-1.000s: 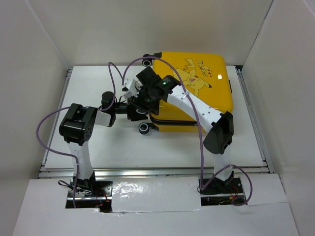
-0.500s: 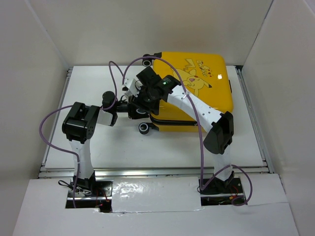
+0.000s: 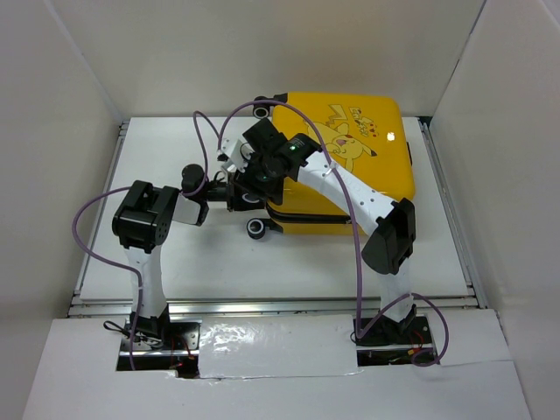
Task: Pack the luggage
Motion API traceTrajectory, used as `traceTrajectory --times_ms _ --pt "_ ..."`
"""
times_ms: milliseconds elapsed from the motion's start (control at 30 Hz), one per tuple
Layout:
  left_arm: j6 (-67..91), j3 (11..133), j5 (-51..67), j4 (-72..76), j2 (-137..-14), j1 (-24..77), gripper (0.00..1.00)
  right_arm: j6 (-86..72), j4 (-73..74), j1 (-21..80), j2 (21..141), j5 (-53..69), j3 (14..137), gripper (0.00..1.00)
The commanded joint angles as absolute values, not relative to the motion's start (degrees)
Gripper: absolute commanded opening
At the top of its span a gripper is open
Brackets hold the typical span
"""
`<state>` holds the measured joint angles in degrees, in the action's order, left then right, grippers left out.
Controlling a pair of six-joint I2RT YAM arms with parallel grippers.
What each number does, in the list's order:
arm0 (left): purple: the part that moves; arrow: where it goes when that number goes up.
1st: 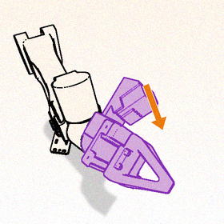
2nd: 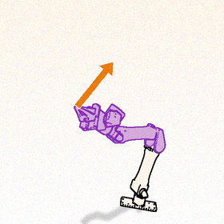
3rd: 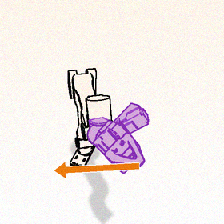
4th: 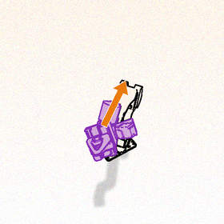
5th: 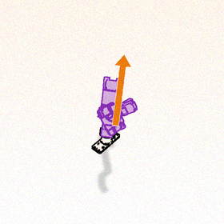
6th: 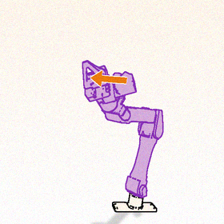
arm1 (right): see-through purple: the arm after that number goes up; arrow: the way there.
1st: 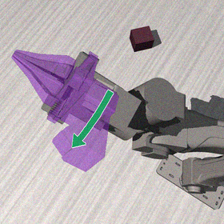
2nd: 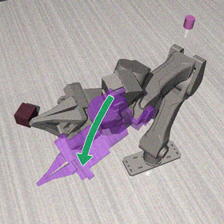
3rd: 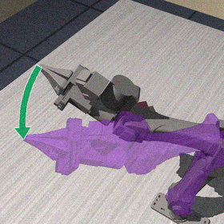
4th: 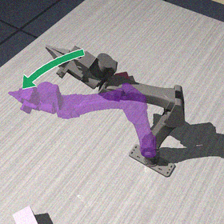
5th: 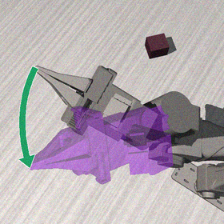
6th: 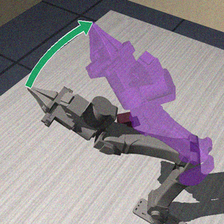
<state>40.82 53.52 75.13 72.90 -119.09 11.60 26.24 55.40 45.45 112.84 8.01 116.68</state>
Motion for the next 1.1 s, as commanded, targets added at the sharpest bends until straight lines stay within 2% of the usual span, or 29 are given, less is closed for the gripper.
traceTrajectory --times_ms 0,400,433,467,567,667,1067 --pt "40.87 52.91 75.94 84.64 -119.01 12.39 0.02 22.76 50.01 44.03 108.98 6.94 121.12 0.00" --pt "53.69 52.99 76.73 99.22 -121.81 12.21 0.00 22.24 49.66 43.59 109.16 6.68 120.85 0.00" --pt "54.05 53.35 76.82 99.40 -122.08 12.30 0.03 22.24 49.75 43.68 109.16 6.68 120.68 0.00" --pt "54.14 53.61 76.56 99.23 -122.17 12.57 0.12 22.15 49.66 43.59 109.25 6.59 120.67 0.00" --pt "53.79 54.23 75.68 98.35 -122.25 13.01 0.28 22.24 49.66 43.68 109.07 6.15 120.32 0.00" --pt "53.35 55.28 75.68 96.95 -122.26 13.53 0.36 22.15 49.40 43.68 109.07 5.80 120.06 0.00" --pt "55.90 55.55 71.81 99.58 -122.52 13.71 0.36 21.97 49.22 43.86 108.81 4.75 119.36 0.00"
